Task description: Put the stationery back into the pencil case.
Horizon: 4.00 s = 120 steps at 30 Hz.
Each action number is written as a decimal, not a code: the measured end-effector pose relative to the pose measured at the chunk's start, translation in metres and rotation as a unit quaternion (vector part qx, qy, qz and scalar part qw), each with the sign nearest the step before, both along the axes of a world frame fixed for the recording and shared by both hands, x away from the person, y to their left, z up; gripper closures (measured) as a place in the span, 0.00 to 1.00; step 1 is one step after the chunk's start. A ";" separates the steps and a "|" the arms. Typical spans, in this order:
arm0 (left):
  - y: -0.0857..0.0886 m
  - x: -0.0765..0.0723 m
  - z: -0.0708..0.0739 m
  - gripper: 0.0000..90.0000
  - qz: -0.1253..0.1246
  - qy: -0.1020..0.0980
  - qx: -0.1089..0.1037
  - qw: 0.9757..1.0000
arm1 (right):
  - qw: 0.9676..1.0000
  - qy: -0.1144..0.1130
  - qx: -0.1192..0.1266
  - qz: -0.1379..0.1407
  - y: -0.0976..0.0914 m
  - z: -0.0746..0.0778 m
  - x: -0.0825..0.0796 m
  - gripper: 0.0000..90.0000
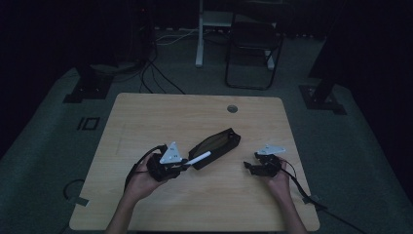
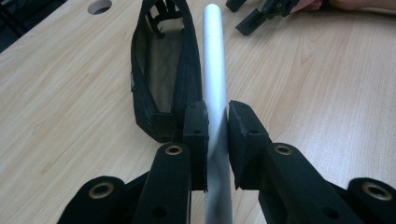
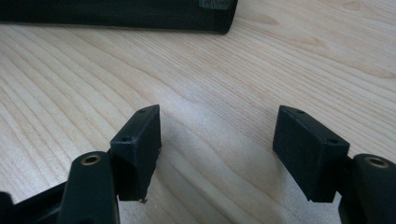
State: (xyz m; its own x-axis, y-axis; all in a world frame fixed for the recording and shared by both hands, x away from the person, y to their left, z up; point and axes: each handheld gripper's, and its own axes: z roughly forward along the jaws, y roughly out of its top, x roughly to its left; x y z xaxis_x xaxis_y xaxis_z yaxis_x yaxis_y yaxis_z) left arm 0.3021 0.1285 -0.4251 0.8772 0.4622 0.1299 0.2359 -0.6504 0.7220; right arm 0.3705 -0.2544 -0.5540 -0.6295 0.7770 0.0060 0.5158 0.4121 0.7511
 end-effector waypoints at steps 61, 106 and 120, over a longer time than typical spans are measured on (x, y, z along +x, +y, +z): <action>-0.009 0.023 0.035 0.87 -0.011 -0.019 -0.004 1.000 | 1.000 0.000 0.000 0.000 0.000 0.000 -0.001 0.36; -0.026 0.053 0.033 0.87 0.004 -0.002 -0.010 1.000 | 1.000 0.001 0.000 0.000 0.000 0.000 -0.001 0.36; -0.031 0.064 0.037 0.87 0.012 -0.004 -0.005 1.000 | 1.000 0.001 0.000 0.000 0.000 0.000 -0.001 0.35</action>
State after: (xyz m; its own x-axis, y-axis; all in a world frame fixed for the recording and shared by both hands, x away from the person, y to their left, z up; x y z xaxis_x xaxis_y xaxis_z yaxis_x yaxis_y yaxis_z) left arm 0.3664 0.0980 -0.3881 0.8646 0.4848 0.1324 0.2457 -0.6377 0.7301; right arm 0.3695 -0.2540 -0.5539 -0.6293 0.7771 0.0085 0.5181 0.4114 0.7499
